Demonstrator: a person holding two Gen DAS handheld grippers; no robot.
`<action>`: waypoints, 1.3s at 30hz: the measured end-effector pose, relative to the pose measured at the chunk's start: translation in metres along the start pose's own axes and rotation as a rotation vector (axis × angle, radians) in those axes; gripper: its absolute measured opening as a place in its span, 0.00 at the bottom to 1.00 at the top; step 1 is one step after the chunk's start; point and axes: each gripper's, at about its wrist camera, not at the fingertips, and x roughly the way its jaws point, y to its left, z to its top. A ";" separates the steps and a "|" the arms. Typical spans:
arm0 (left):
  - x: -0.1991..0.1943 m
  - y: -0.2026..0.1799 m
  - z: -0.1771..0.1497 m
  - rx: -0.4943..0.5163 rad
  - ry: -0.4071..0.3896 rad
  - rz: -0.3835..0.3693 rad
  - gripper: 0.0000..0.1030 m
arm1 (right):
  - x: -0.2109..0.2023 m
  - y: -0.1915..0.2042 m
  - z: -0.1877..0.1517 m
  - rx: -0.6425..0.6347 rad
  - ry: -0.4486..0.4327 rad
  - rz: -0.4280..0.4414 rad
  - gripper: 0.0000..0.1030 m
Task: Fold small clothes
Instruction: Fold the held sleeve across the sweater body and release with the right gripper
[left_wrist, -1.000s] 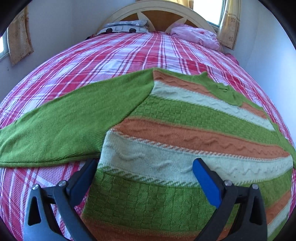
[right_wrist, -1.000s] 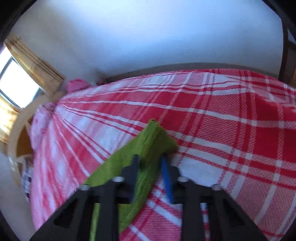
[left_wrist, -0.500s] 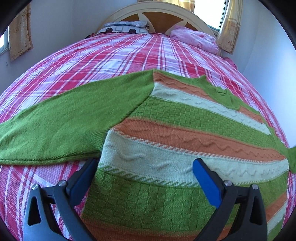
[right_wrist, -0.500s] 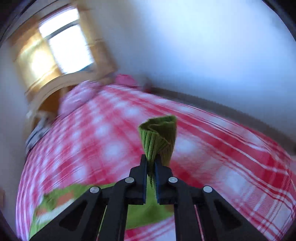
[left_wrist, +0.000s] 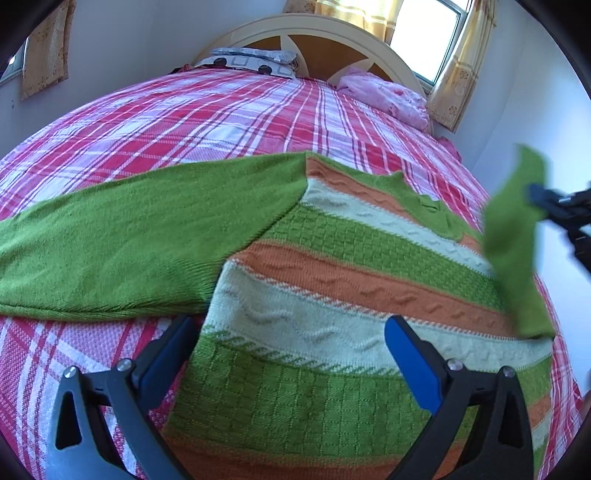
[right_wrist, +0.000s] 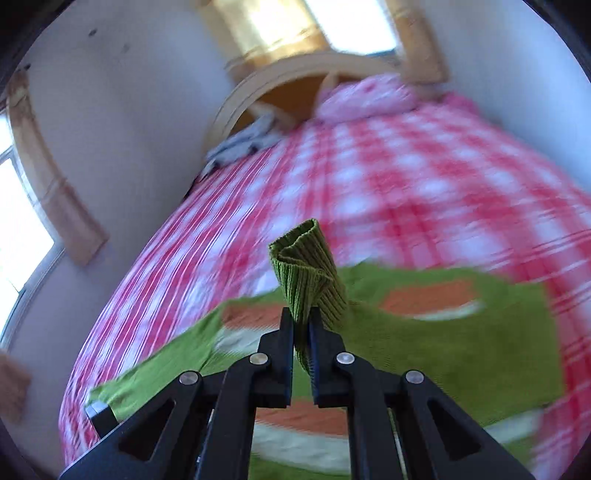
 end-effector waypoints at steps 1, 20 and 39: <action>0.000 0.001 0.000 -0.003 -0.002 -0.004 1.00 | 0.014 0.006 -0.007 -0.007 0.025 0.019 0.07; -0.002 0.009 0.000 -0.056 -0.025 -0.064 1.00 | 0.109 0.040 -0.061 0.094 0.342 0.491 0.26; -0.001 0.011 0.000 -0.045 -0.019 -0.048 1.00 | 0.080 -0.006 -0.083 0.078 0.142 0.285 0.27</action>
